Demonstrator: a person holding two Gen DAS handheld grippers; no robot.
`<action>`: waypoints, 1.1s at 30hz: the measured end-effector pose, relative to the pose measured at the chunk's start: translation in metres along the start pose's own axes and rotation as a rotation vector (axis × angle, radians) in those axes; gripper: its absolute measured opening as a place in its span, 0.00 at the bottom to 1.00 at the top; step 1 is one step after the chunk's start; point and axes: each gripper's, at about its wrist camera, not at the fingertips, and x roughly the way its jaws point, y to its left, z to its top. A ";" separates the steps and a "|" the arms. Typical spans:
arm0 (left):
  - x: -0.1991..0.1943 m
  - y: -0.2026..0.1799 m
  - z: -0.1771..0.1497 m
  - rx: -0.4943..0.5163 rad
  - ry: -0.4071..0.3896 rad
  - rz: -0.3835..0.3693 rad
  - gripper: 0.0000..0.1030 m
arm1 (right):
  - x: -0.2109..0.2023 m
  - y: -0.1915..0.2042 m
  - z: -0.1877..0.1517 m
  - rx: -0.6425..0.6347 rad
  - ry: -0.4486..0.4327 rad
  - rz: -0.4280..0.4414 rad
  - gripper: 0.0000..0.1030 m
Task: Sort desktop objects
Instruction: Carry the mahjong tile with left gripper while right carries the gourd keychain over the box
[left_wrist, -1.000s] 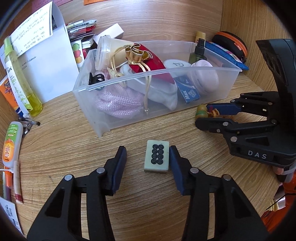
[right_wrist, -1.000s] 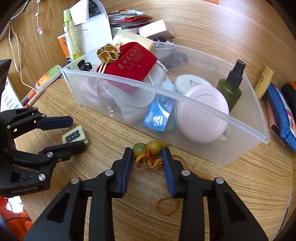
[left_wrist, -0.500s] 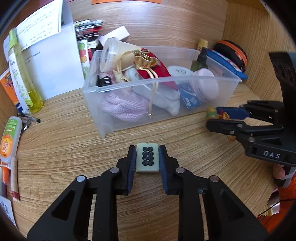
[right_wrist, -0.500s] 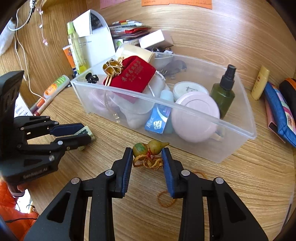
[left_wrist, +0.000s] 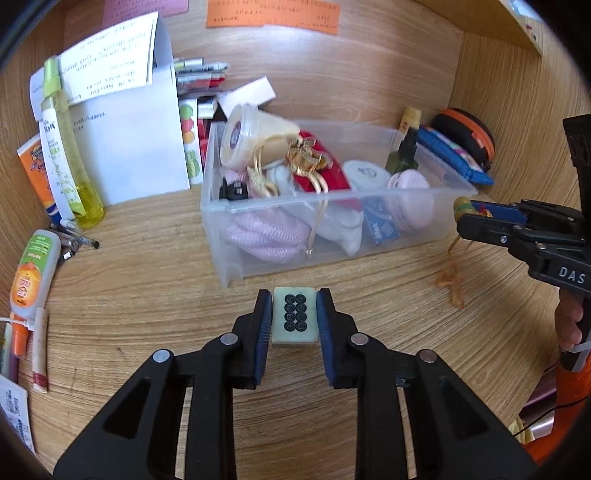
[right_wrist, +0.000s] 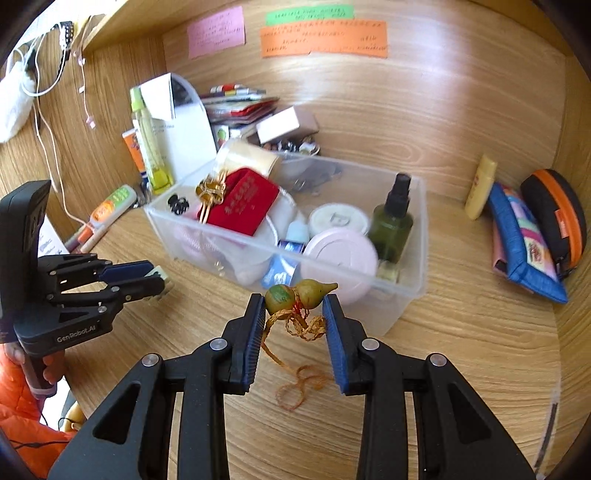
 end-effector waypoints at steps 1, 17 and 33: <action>-0.004 -0.001 0.003 0.001 -0.014 -0.003 0.23 | -0.001 -0.001 0.001 -0.001 -0.005 -0.002 0.28; -0.039 0.006 0.051 0.012 -0.178 0.004 0.23 | -0.013 -0.016 0.042 -0.016 -0.110 -0.044 0.28; -0.023 -0.006 0.105 0.038 -0.212 -0.072 0.23 | -0.009 -0.019 0.089 -0.068 -0.183 -0.072 0.28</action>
